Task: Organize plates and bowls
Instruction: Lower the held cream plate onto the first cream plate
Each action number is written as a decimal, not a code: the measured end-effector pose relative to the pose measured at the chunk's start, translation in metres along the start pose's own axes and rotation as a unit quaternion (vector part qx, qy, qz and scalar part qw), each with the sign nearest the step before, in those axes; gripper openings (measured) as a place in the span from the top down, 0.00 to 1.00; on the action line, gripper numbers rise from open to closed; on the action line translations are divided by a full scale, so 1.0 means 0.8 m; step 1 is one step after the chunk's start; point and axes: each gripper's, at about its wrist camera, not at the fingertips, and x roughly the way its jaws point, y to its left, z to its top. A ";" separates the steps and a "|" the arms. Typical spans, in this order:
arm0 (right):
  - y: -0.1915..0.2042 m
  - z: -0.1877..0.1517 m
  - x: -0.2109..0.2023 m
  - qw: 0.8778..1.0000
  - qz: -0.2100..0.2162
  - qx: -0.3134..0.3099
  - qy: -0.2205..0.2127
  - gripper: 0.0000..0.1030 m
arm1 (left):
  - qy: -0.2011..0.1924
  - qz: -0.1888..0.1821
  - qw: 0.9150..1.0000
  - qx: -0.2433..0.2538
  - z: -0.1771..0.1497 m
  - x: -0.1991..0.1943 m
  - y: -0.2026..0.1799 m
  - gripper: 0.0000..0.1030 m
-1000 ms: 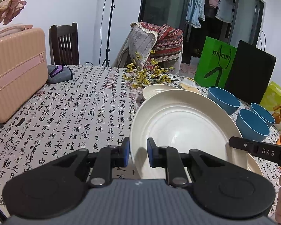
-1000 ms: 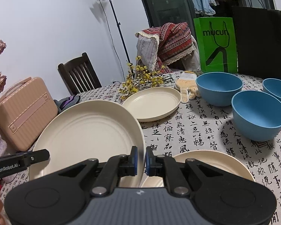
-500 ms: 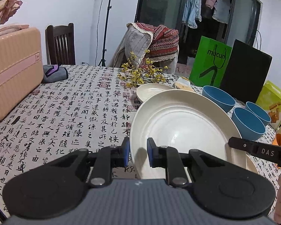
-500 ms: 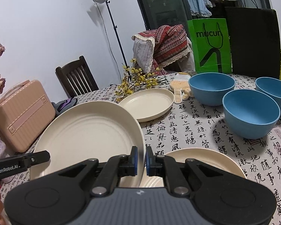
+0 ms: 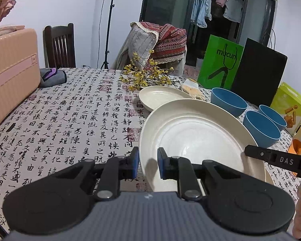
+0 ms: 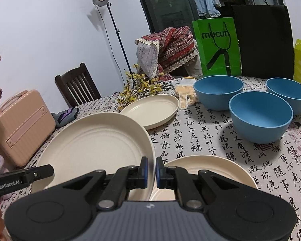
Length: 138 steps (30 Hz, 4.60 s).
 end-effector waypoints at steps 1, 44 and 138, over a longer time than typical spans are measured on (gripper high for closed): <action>-0.001 0.000 0.000 1.000 0.000 0.001 0.000 0.92 | 0.000 0.000 1.000 0.001 0.000 0.001 -0.001 0.81; -0.047 -0.006 -0.023 1.000 -0.008 0.018 -0.014 0.93 | 0.011 -0.023 0.999 0.020 -0.007 0.018 -0.036 0.81; -0.153 -0.054 -0.023 0.998 -0.053 0.047 -0.002 0.93 | 0.077 -0.013 0.991 0.110 -0.057 0.093 -0.140 0.81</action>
